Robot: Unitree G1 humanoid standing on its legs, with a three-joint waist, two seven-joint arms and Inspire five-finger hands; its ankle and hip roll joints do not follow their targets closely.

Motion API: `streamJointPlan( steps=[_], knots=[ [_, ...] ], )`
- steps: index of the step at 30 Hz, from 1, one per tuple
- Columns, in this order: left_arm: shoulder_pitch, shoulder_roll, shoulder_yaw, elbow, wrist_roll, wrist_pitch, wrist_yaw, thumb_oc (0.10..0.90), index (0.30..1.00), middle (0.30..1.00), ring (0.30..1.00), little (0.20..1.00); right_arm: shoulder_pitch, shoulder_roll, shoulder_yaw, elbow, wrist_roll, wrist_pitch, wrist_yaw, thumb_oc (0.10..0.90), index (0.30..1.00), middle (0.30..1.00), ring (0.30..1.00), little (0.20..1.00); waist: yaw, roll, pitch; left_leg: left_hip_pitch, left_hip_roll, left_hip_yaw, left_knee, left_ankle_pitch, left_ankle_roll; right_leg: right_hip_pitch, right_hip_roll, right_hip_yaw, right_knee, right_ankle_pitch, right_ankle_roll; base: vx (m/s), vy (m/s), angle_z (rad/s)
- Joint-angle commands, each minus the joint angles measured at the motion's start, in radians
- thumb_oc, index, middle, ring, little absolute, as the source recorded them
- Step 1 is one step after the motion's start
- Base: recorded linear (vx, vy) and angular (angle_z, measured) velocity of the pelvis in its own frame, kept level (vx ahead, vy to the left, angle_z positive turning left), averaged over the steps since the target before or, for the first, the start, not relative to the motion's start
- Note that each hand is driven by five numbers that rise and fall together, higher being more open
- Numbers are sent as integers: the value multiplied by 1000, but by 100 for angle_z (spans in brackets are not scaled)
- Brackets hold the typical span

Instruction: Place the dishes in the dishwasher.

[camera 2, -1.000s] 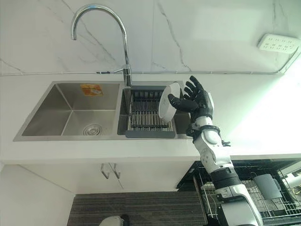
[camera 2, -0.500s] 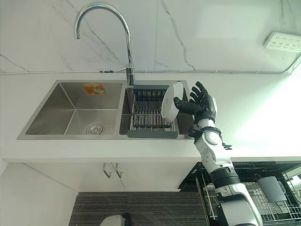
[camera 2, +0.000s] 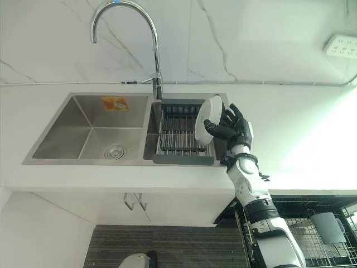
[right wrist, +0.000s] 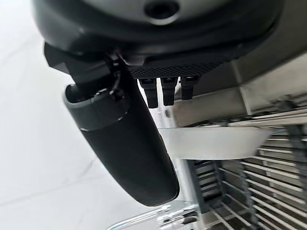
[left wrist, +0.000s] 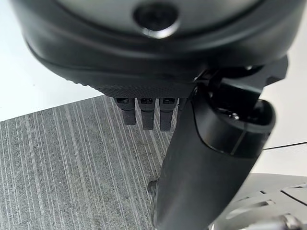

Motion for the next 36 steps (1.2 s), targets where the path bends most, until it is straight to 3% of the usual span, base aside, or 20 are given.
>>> streamJointPlan(
  steps=[1, 17, 18, 19, 20, 28, 36],
  knots=[
    [-13, 61, -48, 28, 25, 15, 3, 800, 900, 900, 900, 900, -182, -29, -25, -30, 33, -126, 32, 800, 900, 900, 900, 900, 22, -3, -24, 37, -1, -16, -43, -94, -50, 31, -11, -20, 59, -111, 20, 0, 0, 0],
    [-1, 68, -30, 35, 3, 45, -28, 800, 900, 900, 900, 900, -209, -26, -23, 15, 38, -104, 46, 800, 900, 900, 900, 900, 43, 0, -18, 31, -13, -21, -43, -93, -41, 33, -31, -44, 59, -97, 33, 6, 18, 6],
    [-2, 69, -32, 36, 2, 47, -29, 800, 900, 900, 900, 900, -217, -26, -19, 24, 40, -103, 47, 588, 582, 582, 582, 582, 44, 0, -19, 32, -13, -21, -43, -94, -41, 33, -32, -45, 59, -97, 34, 0, 0, 0],
    [0, 69, -34, 36, 2, 46, -27, 800, 900, 900, 900, 900, -221, -28, -21, 33, 42, -100, 45, 455, 382, 382, 382, 382, 45, 0, -18, 32, -13, -21, -43, -94, -41, 33, -33, -46, 59, -96, 34, 0, 0, 0],
    [0, 70, -35, 35, 0, 47, -26, 800, 900, 900, 900, 900, -224, -29, -21, 40, 40, -102, 44, 400, 300, 300, 300, 300, 46, 0, -16, 32, -13, -21, -43, -93, -42, 33, -34, -47, 59, -95, 35, 0, 0, 0],
    [1, 70, -36, 29, 9, 43, -30, 800, 900, 900, 900, 900, -240, -36, -16, 59, -60, -137, -33, 400, 300, 300, 300, 300, 53, 3, -12, 31, -16, -25, -43, -94, -41, 30, -37, -49, 59, -92, 37, 0, 0, 0],
    [-3, 66, -35, 31, 26, 42, -27, 800, 900, 900, 900, 900, -220, -12, -3, 27, -55, -172, -52, 400, 300, 300, 300, 300, 43, 2, -11, 38, -7, -11, -43, -96, -43, 27, -37, -46, 59, -91, 36, -12, -13, 0]
  ],
)
